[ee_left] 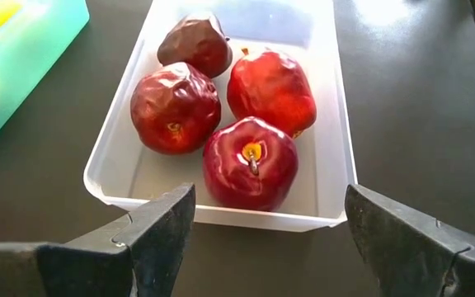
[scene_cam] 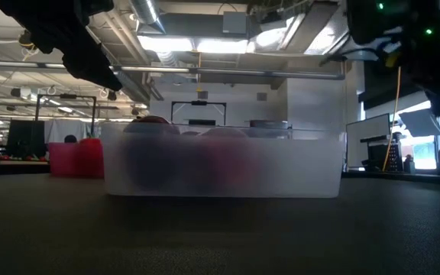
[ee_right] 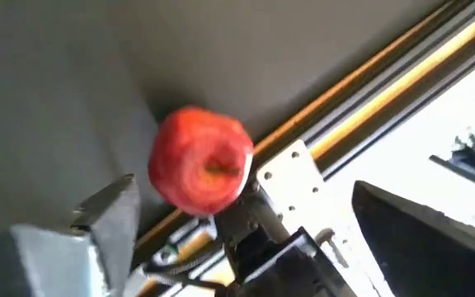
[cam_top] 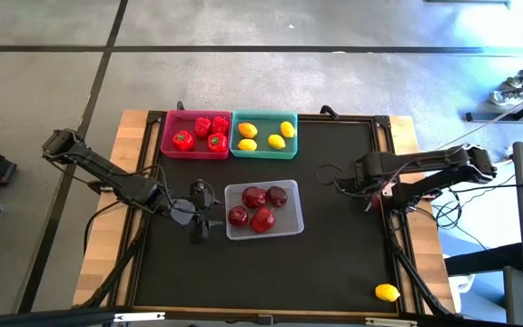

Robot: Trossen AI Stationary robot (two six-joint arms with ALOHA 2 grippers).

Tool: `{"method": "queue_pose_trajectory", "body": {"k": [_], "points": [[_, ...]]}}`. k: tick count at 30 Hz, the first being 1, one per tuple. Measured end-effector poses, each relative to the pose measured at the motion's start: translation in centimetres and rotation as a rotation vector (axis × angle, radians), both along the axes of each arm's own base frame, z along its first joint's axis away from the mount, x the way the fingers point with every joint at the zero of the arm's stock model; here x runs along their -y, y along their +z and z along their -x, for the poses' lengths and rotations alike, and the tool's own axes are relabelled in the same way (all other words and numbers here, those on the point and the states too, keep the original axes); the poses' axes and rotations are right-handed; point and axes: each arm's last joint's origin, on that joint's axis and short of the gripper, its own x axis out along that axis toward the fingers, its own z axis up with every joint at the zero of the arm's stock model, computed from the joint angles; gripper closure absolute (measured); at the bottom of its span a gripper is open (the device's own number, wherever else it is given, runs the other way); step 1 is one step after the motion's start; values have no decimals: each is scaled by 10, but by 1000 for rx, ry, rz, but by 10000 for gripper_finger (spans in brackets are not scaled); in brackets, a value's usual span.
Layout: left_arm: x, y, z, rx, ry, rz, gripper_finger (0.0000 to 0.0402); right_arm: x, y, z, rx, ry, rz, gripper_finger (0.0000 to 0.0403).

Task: Sort produce into baskets
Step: Put the dark red apple into the transparent bin

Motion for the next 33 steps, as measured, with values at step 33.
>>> {"method": "queue_pose_trajectory", "body": {"k": [33], "points": [[0, 0, 0, -2, -16, -18, 95, 10, -58, 1, -120, -127, -123, 158]]}}
